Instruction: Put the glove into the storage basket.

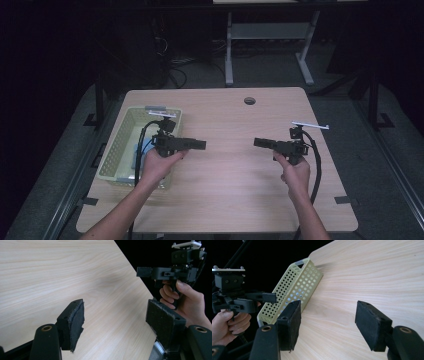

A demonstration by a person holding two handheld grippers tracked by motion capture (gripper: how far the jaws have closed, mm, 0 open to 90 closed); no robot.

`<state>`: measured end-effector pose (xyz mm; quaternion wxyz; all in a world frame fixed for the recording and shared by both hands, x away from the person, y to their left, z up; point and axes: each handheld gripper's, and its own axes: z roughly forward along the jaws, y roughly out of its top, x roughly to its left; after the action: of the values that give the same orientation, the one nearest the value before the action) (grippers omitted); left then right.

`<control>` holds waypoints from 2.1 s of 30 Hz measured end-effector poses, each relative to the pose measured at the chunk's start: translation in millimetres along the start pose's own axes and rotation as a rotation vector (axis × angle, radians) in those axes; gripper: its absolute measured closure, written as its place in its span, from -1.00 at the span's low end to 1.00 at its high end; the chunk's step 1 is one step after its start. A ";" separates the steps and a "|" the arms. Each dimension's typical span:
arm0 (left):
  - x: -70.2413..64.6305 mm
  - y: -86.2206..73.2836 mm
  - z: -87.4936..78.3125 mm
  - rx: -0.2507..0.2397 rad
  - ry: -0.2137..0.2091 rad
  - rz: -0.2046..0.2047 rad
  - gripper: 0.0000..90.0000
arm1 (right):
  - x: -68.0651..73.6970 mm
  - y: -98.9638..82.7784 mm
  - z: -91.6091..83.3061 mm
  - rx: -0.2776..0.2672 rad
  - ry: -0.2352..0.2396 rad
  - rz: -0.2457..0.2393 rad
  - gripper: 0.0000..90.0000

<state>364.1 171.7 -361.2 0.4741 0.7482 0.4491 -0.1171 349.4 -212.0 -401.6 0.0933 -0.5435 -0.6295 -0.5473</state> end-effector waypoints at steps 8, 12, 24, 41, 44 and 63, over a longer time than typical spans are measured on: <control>-4.5 -1.1 14.2 0.005 -0.016 0.013 -0.36 | -12.4 -6.3 -11.8 -0.008 -0.020 0.021 -0.21; -8.2 -2.8 19.9 0.002 -0.019 0.023 -0.39 | -17.7 -9.0 -18.8 -0.015 -0.029 0.026 -0.22; -16.3 -14.3 48.7 0.035 -0.061 0.045 -0.40 | -30.2 -21.1 -34.7 -0.011 -0.056 0.043 -0.23; -26.4 -37.3 70.1 0.064 -0.112 0.087 -0.40 | -53.1 -43.2 -54.0 -0.017 -0.092 0.081 -0.29; -28.5 -41.9 71.8 0.066 -0.119 0.097 -0.40 | -56.1 -47.5 -58.2 -0.020 -0.090 0.088 -0.33; -30.9 -70.2 78.2 0.064 -0.134 0.154 -0.42 | -65.1 -70.8 -84.1 -0.032 -0.101 0.096 -0.38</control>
<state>311.1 101.1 -426.0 0.4867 0.7858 0.3534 -0.1443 279.1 -302.9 -457.4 0.0790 -0.6013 -0.5980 -0.5241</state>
